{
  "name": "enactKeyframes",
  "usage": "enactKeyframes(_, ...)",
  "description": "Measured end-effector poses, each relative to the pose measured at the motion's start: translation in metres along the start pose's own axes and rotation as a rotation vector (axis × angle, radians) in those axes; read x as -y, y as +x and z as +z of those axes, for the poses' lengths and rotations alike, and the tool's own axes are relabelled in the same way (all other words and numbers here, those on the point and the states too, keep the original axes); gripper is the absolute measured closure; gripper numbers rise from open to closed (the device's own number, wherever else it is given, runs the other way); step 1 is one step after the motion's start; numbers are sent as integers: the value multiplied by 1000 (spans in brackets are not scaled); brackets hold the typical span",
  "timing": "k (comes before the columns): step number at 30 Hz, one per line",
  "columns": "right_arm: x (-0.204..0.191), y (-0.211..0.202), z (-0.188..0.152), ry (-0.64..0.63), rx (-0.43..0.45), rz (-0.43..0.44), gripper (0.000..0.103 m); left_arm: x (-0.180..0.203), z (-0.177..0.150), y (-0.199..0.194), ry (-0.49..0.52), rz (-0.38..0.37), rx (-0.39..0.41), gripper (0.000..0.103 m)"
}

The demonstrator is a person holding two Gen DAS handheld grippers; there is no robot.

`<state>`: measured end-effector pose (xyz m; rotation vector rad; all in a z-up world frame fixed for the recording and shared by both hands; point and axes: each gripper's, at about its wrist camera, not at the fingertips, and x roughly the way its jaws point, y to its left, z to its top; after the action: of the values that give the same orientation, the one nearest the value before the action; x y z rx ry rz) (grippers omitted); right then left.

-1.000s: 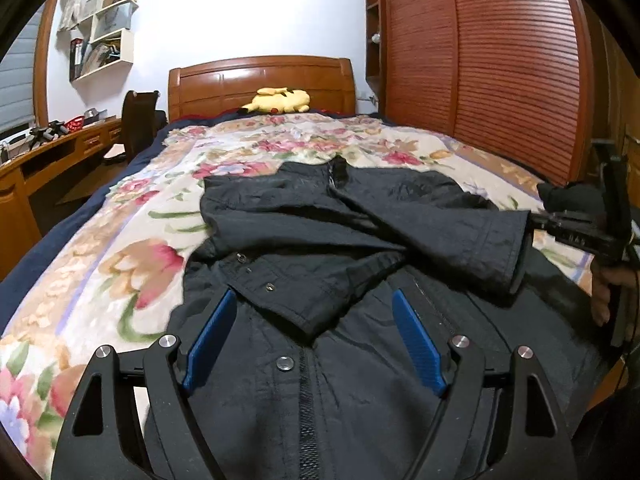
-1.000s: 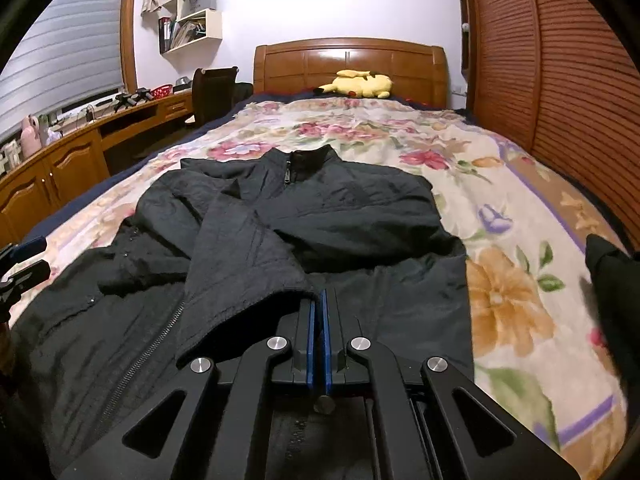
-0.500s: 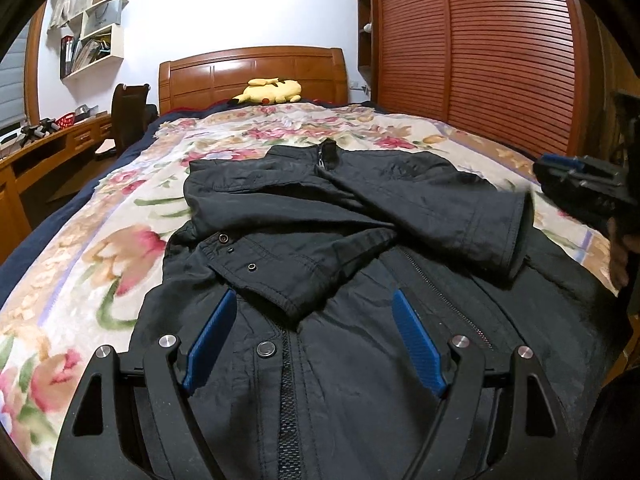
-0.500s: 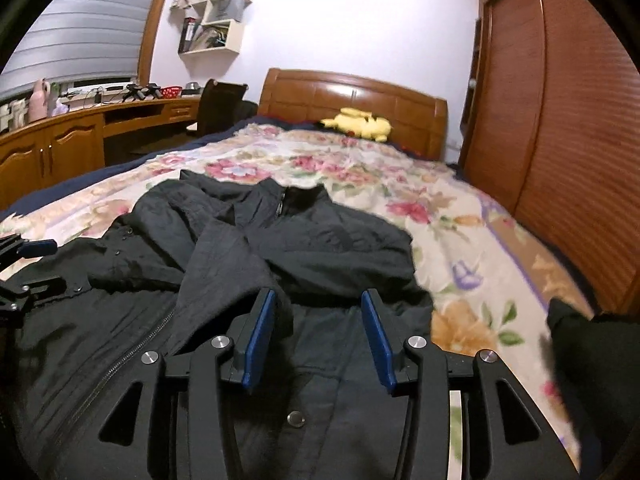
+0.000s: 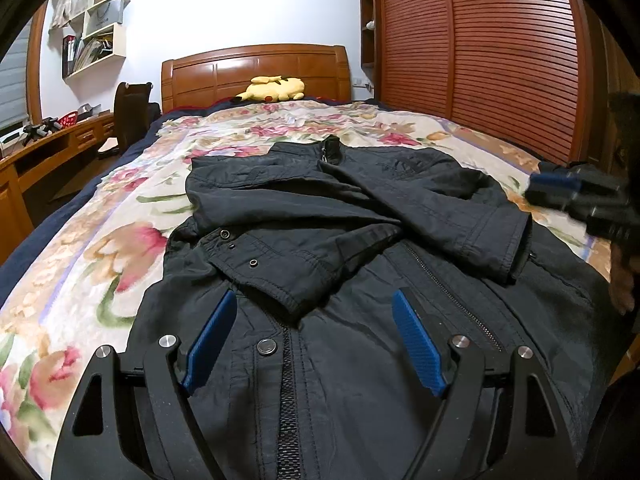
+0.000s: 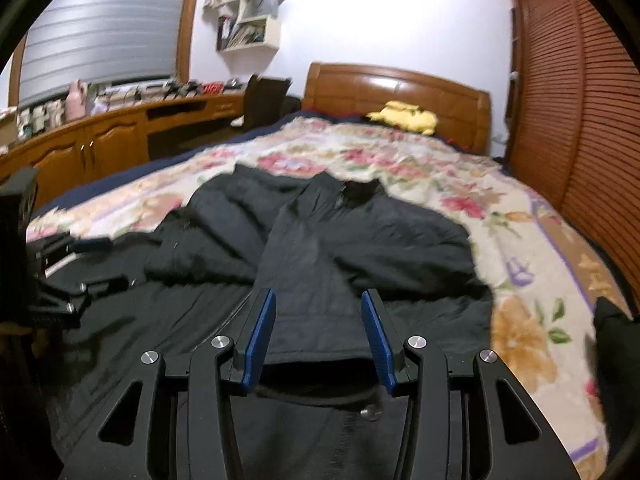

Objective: Fold large clothes

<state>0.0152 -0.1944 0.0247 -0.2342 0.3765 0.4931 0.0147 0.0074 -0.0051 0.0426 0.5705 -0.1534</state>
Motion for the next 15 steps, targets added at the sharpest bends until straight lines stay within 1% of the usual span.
enactKeyframes(2, -5, 10, -3, -16, -39, 26, 57, -1, 0, 1, -1, 0, -2, 22)
enactKeyframes(5, -12, 22, -7, -47, -82, 40, 57, -1, -1, 1, -1, 1, -3, 22)
enactKeyframes(15, -22, 35, -6, -93, -143, 82, 57, -2, -1, 1, -2, 0, -3, 22)
